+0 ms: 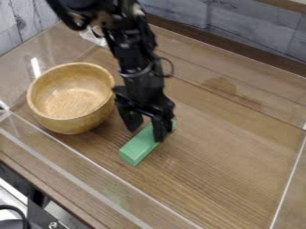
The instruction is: Put green object into wooden bowl
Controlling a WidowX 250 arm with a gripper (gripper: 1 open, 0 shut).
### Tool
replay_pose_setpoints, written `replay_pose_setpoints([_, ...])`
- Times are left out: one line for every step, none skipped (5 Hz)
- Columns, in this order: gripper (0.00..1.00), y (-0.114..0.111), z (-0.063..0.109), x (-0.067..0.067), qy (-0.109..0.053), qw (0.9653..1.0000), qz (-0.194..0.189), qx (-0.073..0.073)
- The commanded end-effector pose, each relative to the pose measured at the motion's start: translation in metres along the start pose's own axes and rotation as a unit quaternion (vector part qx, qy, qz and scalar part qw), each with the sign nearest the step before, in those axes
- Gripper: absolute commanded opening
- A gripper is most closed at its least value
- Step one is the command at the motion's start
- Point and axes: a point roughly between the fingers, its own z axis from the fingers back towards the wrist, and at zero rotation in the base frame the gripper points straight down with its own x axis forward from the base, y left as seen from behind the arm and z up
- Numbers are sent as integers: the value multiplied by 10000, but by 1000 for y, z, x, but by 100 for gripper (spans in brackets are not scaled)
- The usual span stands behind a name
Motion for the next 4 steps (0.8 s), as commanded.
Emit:
replay_pose_setpoints([100,8,31,5,-334,9992,195,-24])
replay_pose_setpoints([100,2,43,2,-469,9971,603,-27])
replay_pose_setpoints([100,-4,51,0,-561,9941,925,26])
replay_pose_setpoints([100,-5,61,10,-613,9926,1040,85])
